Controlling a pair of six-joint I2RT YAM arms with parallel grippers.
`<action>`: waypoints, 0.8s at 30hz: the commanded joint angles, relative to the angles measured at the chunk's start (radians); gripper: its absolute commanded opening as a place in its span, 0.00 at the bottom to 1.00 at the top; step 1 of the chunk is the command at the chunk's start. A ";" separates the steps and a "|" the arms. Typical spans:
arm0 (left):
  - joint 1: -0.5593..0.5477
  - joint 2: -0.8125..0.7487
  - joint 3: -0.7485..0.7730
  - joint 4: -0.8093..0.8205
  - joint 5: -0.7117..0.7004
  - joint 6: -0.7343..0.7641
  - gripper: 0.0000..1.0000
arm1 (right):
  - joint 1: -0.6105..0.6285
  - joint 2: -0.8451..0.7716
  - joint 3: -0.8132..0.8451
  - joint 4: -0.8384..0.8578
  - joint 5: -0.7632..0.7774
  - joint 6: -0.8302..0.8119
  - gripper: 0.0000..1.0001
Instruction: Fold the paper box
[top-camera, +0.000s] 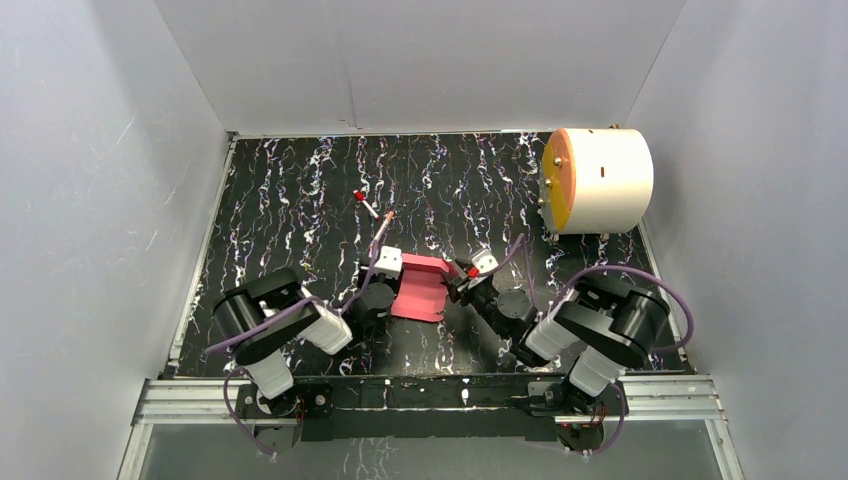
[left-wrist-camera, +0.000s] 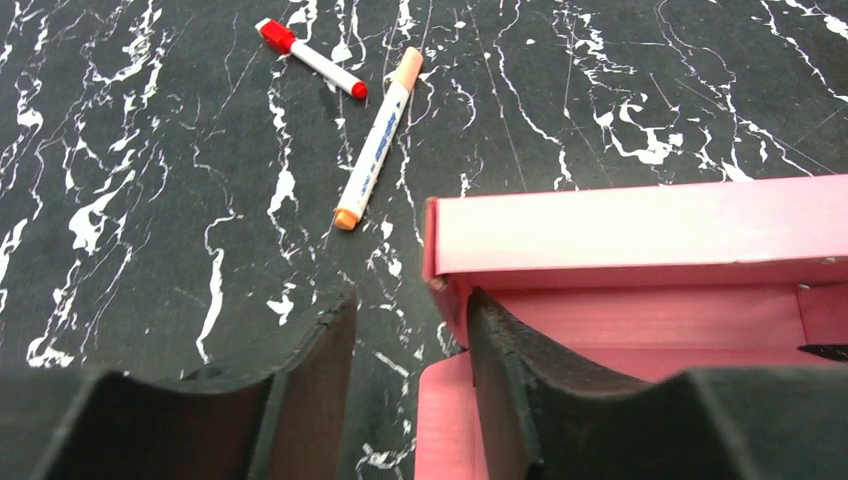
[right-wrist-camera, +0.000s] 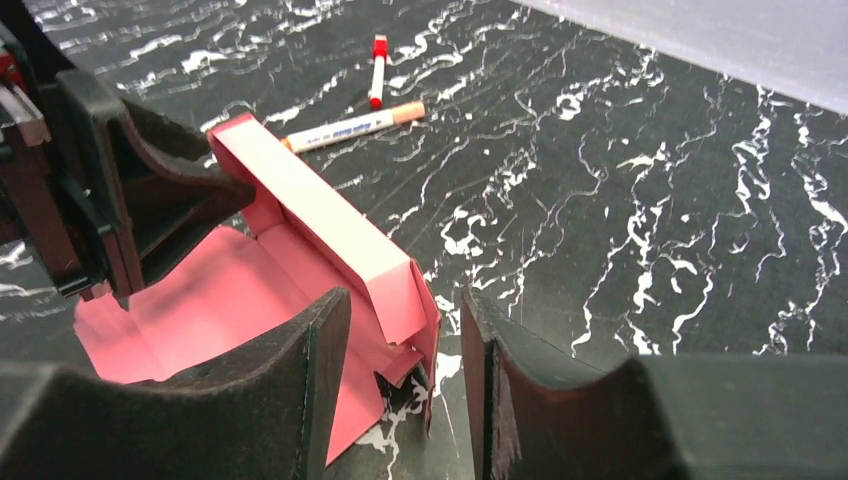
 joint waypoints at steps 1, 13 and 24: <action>0.003 -0.129 -0.055 -0.046 -0.003 -0.052 0.46 | 0.005 -0.093 -0.011 0.015 -0.001 -0.006 0.54; 0.006 -0.592 0.001 -0.772 0.185 -0.464 0.59 | -0.023 -0.393 0.027 -0.424 -0.067 0.044 0.62; 0.012 -0.657 0.135 -0.960 0.496 -0.824 0.75 | -0.207 -0.470 0.044 -0.638 -0.288 0.207 0.60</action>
